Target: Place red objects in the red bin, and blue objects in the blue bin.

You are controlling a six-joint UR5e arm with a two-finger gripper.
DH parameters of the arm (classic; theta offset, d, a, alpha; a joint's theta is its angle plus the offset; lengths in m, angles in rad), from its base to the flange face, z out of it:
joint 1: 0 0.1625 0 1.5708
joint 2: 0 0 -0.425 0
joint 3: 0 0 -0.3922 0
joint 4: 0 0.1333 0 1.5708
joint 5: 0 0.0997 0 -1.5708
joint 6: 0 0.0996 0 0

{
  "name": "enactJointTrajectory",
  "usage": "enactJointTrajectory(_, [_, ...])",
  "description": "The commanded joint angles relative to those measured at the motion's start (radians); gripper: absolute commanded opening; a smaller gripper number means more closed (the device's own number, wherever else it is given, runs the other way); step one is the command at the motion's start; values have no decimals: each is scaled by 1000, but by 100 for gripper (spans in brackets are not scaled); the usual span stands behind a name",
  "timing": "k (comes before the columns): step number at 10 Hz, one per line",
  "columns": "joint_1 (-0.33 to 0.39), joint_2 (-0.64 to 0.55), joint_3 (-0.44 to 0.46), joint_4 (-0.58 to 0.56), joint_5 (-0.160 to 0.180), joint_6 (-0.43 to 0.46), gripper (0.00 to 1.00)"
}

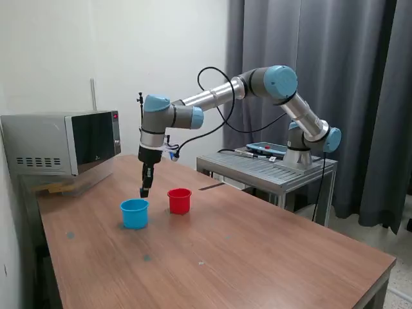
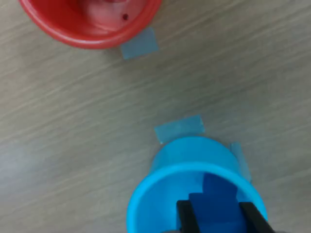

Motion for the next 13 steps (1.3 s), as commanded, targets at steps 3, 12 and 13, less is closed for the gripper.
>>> enactJointTrajectory(3, [-2,-1,15,0,5,3,0])
enactJointTrajectory(12, [-8,5,4,-2,8,2,0])
enactJointTrajectory(13, [-6,9,1,-2,10,2,0])
